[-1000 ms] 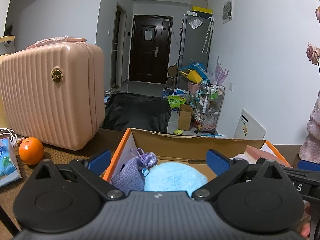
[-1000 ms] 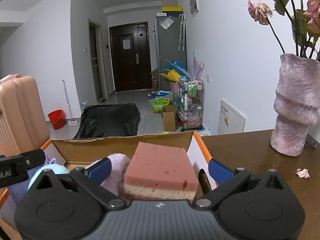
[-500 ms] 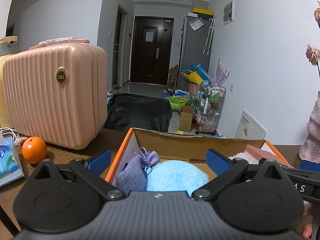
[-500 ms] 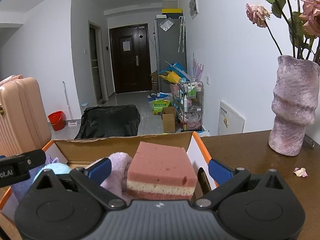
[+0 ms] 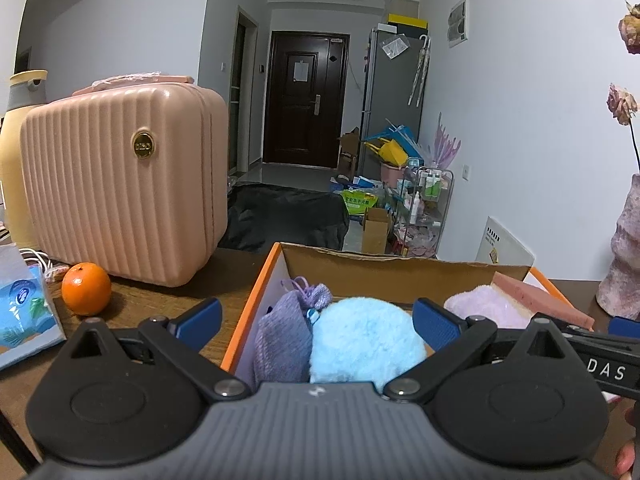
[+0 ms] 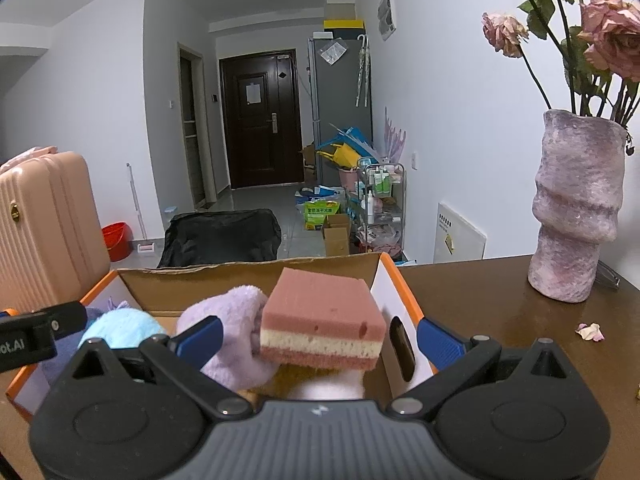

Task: Organize soft objects
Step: 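Withdraw both tools from the box back over the table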

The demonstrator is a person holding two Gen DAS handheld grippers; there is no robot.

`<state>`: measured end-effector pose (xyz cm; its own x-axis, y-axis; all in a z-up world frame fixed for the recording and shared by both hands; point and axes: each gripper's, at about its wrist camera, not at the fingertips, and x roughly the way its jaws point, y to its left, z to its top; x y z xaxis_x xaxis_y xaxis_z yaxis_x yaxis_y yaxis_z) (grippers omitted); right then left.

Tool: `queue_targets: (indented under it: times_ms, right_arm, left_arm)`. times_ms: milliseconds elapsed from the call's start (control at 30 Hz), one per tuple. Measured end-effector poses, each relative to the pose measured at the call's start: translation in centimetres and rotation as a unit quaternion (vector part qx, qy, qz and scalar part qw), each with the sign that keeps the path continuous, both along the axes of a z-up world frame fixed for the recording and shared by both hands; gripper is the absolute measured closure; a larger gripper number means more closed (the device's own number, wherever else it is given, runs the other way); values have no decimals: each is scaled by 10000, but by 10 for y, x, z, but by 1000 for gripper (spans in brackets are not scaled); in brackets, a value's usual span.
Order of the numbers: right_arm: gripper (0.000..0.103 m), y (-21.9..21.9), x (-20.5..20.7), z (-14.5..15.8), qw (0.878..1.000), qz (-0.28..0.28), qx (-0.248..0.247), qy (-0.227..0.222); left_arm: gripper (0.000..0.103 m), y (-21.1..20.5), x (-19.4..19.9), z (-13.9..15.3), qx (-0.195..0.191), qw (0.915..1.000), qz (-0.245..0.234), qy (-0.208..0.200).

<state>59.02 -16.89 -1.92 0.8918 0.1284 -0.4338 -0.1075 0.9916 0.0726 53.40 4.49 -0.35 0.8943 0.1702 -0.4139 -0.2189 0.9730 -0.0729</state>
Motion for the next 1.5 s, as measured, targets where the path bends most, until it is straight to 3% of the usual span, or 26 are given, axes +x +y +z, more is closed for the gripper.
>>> queue_targets:
  times_ms: [633, 1500]
  right_arm:
    - [0, -5, -53, -4, 10000, -60, -50, -1]
    - [0, -10, -163, -9, 9991, 18, -352, -232]
  left_arm:
    - [0, -1, -51, -4, 44, 10000, -32, 69]
    - [0, -8, -143, -10, 130, 9996, -106, 218]
